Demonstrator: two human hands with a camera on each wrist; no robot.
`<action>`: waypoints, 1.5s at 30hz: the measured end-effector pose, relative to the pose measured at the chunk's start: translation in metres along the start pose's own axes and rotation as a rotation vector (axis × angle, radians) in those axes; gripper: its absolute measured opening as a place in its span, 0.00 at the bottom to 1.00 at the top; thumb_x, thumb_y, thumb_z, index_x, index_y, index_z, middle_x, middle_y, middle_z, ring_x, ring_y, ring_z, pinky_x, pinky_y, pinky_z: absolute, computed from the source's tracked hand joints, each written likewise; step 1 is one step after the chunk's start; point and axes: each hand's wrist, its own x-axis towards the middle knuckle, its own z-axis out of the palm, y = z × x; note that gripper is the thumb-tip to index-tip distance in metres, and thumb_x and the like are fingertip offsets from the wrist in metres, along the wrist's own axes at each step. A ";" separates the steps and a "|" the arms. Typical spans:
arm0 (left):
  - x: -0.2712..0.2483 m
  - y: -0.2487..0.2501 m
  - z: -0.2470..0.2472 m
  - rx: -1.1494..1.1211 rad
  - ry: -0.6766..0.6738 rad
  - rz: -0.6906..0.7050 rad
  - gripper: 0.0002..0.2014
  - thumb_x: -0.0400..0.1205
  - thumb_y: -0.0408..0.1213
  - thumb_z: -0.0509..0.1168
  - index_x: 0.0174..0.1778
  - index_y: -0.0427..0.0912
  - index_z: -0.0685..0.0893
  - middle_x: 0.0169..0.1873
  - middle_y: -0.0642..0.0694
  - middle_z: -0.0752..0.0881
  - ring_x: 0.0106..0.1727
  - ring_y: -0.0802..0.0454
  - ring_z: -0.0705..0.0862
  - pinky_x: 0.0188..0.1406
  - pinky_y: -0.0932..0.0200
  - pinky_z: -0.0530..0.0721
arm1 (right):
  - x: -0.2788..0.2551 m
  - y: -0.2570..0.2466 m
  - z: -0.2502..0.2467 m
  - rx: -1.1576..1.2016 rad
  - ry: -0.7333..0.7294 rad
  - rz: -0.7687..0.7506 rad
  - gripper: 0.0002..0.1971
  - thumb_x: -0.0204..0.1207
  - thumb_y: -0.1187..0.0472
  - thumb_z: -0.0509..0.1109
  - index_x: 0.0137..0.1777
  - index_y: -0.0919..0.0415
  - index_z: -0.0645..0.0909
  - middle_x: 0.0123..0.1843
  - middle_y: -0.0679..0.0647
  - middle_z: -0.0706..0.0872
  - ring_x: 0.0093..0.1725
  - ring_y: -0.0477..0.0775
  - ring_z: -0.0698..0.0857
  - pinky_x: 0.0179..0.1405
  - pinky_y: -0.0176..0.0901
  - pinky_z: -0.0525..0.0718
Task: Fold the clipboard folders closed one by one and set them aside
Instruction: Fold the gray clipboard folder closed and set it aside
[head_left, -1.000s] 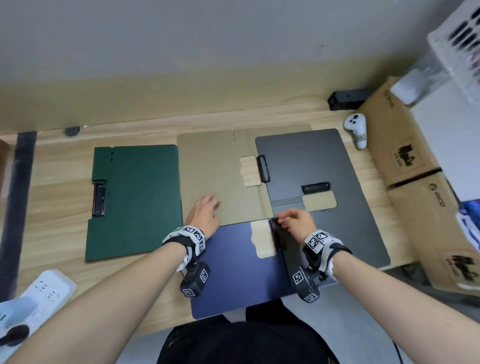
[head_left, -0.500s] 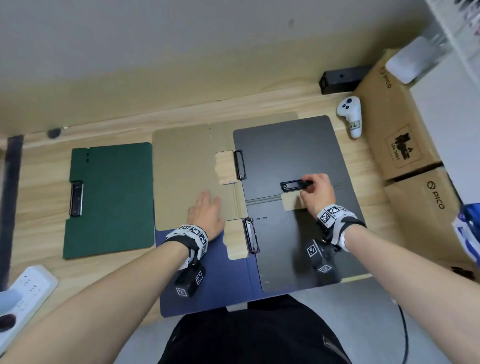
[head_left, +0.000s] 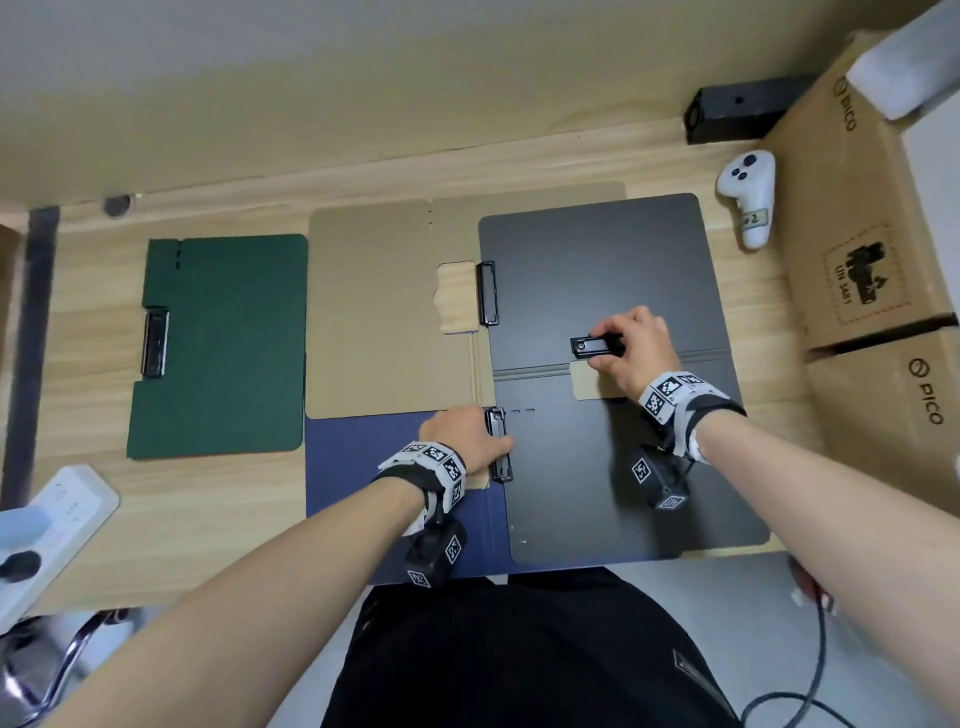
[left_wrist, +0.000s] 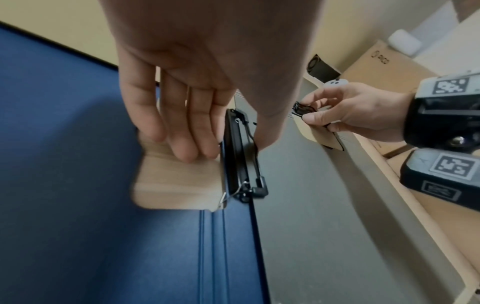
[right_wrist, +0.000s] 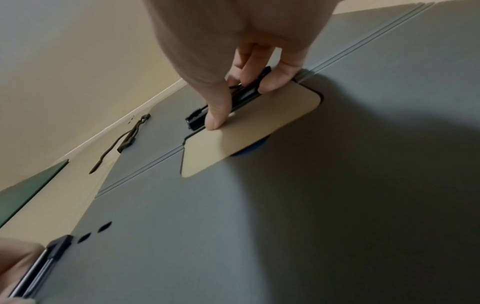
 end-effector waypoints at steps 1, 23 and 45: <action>0.000 0.001 0.000 0.011 0.007 0.002 0.19 0.73 0.59 0.63 0.39 0.44 0.80 0.40 0.46 0.85 0.42 0.41 0.81 0.41 0.56 0.76 | 0.001 0.001 0.000 -0.001 0.005 -0.013 0.17 0.65 0.59 0.81 0.55 0.49 0.85 0.53 0.51 0.76 0.61 0.59 0.73 0.63 0.45 0.73; -0.008 -0.001 0.008 -0.034 0.139 0.032 0.14 0.75 0.52 0.62 0.35 0.43 0.75 0.37 0.47 0.80 0.45 0.45 0.74 0.39 0.55 0.74 | 0.015 0.004 -0.022 -0.112 -0.056 -0.023 0.16 0.68 0.66 0.79 0.55 0.55 0.86 0.52 0.54 0.75 0.60 0.62 0.76 0.64 0.48 0.75; 0.125 0.028 -0.108 -0.042 0.199 0.029 0.25 0.81 0.61 0.57 0.35 0.40 0.77 0.38 0.41 0.85 0.40 0.40 0.84 0.39 0.54 0.81 | 0.015 0.007 -0.013 -0.234 0.027 -0.017 0.15 0.63 0.56 0.82 0.50 0.45 0.86 0.50 0.48 0.81 0.56 0.59 0.73 0.54 0.50 0.73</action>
